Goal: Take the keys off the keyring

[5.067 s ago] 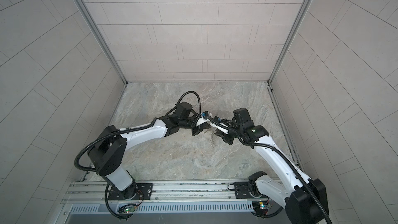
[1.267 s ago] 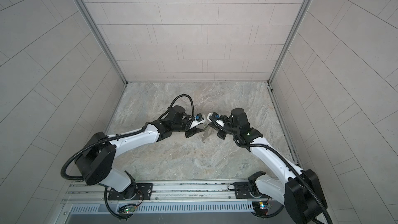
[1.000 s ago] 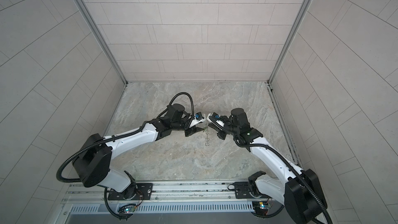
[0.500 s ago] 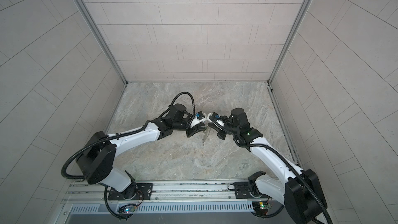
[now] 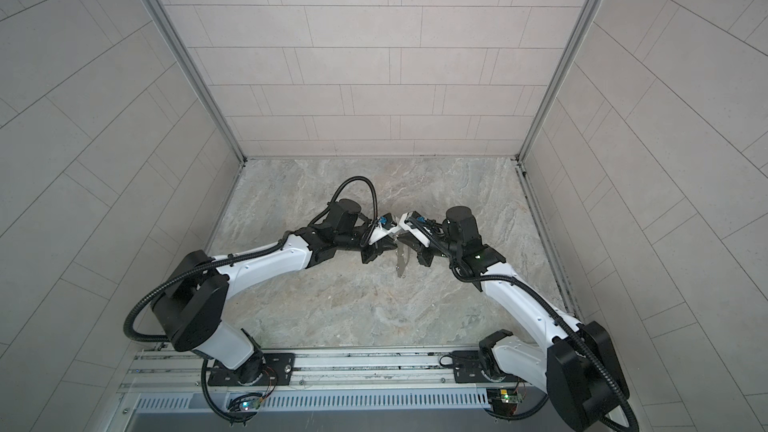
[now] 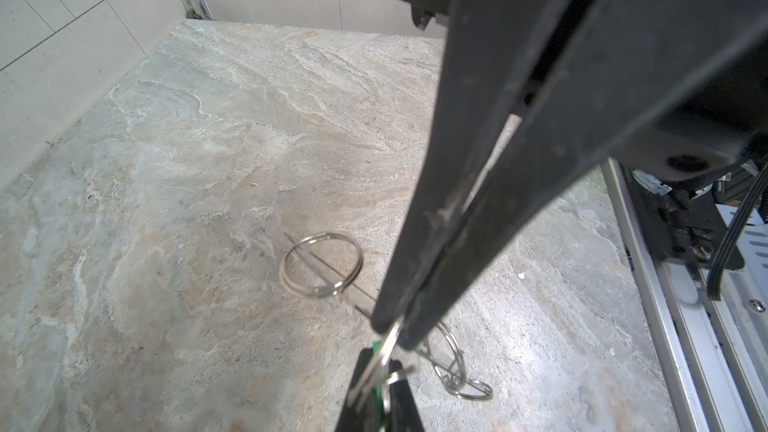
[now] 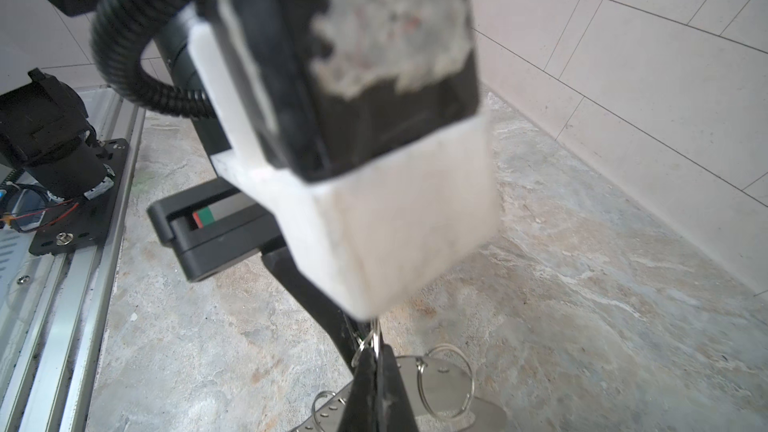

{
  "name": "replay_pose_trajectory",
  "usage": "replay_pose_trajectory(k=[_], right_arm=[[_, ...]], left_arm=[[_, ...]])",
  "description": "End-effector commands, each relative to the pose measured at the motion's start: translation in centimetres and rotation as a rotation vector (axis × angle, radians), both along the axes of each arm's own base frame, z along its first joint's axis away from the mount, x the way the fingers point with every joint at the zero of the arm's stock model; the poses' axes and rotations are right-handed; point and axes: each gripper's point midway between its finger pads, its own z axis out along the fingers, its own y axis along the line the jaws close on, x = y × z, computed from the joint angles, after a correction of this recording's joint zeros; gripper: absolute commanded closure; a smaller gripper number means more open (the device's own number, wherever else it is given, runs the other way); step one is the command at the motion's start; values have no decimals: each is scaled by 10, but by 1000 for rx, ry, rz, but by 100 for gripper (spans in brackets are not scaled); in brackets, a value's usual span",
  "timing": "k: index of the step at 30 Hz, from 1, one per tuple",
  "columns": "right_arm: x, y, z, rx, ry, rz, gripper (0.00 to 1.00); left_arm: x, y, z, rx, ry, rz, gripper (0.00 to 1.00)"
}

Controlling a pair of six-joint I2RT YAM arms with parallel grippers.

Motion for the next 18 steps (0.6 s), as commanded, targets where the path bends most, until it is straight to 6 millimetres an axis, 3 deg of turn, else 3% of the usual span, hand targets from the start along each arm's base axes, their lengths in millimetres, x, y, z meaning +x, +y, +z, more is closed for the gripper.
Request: replay_pose_trajectory(k=[1,14,15,18], right_arm=[[4,11,34,93,-55,46,100],[7,17,39,118,-45,60,100],[6,17,37,114,-43,58,100],[5,15,36,101,-46,60,100]], left_arm=[[-6,-5,15,-15,-28,-64,100],[-7,-7,21,-30,1,-100,100],[-3,-4,20,-23,-8,-72,95],[6,11,24,-37,-29,0,68]])
